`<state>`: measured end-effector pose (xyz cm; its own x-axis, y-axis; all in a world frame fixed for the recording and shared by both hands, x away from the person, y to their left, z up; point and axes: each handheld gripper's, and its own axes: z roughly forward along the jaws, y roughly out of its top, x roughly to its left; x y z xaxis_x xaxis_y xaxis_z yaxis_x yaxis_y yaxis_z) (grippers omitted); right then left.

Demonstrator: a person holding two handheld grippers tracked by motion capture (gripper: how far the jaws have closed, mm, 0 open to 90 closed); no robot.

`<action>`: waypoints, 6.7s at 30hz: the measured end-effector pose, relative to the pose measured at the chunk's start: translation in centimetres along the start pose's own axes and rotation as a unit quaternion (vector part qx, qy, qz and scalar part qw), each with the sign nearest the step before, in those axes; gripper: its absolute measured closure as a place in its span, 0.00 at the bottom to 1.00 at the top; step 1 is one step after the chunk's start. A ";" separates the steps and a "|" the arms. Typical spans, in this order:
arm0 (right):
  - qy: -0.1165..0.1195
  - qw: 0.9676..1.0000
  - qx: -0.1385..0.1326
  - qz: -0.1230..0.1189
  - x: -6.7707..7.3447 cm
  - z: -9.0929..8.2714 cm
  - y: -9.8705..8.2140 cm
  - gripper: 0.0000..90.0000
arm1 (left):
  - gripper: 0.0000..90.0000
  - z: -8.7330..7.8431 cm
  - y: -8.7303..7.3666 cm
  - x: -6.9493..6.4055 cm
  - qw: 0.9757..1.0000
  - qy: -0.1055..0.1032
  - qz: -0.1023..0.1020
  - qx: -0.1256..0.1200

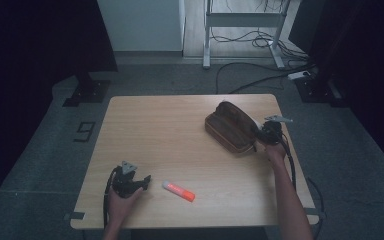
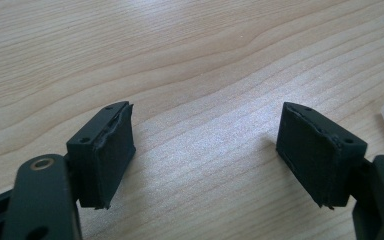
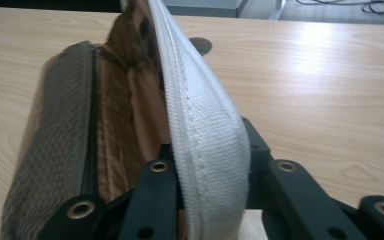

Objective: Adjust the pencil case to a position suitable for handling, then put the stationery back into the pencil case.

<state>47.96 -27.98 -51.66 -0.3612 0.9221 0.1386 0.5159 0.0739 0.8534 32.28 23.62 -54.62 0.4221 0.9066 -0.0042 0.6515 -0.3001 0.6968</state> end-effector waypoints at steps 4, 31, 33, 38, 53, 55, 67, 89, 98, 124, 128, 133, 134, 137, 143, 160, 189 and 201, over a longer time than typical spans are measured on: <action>0.013 1.000 -0.009 -0.016 0.3 0.0 0.1 0.86 | 0.25 0.0 0.0 0.0 1.000 0.000 0.000 0.000; 0.070 0.995 -0.072 0.015 1.1 -3.8 1.4 0.93 | 0.25 0.0 0.0 0.0 1.000 0.000 -0.001 -0.001; 0.072 0.995 -0.072 0.014 1.4 -4.1 1.4 0.93 | 0.25 0.0 0.0 0.0 1.000 0.000 -0.001 -0.001; 0.079 0.994 -0.076 0.016 2.1 -4.9 1.2 0.93 | 0.25 0.0 0.0 0.0 1.000 0.000 -0.001 -0.001; 0.107 0.990 -0.096 -0.016 4.7 -7.1 1.0 0.93 | 0.25 0.0 0.0 0.0 1.000 0.000 -0.001 -0.001; 0.109 0.989 -0.097 -0.018 5.0 -7.4 1.0 0.93 | 0.25 0.0 0.0 0.0 1.000 0.000 -0.001 -0.001; 0.122 0.987 -0.100 -0.023 6.2 -8.5 0.2 0.93 | 0.25 0.0 0.0 0.0 1.000 0.000 -0.001 -0.001; 0.148 0.985 -0.079 -0.032 8.4 -8.1 -1.8 0.93 | 0.25 0.0 0.0 0.0 1.000 0.000 -0.001 -0.001; 0.157 0.984 -0.059 -0.053 9.7 -7.5 -2.4 0.92 | 0.25 0.0 0.0 0.0 1.000 0.000 -0.001 -0.001; 0.130 0.985 -0.007 -0.116 9.8 -6.2 -4.2 0.86 | 0.25 0.0 0.0 0.0 1.000 0.000 -0.001 -0.001; 0.126 0.985 -0.006 -0.120 9.8 -6.2 -4.3 0.82 | 0.25 0.0 0.0 0.0 1.000 0.000 -0.001 -0.001; 0.124 0.985 -0.012 -0.115 9.6 -6.3 -4.2 0.78 | 0.25 0.0 0.0 0.0 1.000 0.000 -0.001 -0.001; 0.122 0.986 -0.011 -0.116 9.6 -6.4 -4.2 0.74 | 0.25 0.0 0.0 0.0 1.000 0.000 -0.001 -0.001; 0.116 0.986 -0.010 -0.122 9.7 -6.4 -4.4 0.69 | 0.25 0.0 0.0 0.0 1.000 0.000 -0.001 -0.001; 0.090 0.988 -0.020 -0.122 10.1 -6.9 -4.4 0.51 | 0.25 0.0 0.0 0.0 1.000 0.000 -0.001 -0.001; 0.082 0.991 -0.071 -0.080 11.1 -11.8 -3.8 0.33 | 0.25 0.0 0.0 0.0 1.000 0.000 -0.001 -0.001; 0.171 0.978 -0.035 -0.113 17.9 -9.7 -5.1 0.33 | 0.25 0.0 0.0 0.0 1.000 0.000 -0.001 -0.001; 0.191 0.975 -0.020 -0.111 19.2 -8.8 -5.5 0.35 | 0.25 0.0 0.0 0.0 1.000 0.000 -0.001 -0.001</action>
<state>31.37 -14.01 -49.25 -0.7271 0.6762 0.1190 0.3647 0.2335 0.9014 32.28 23.60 -54.64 0.4207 0.9072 -0.0056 0.6510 -0.2975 0.6983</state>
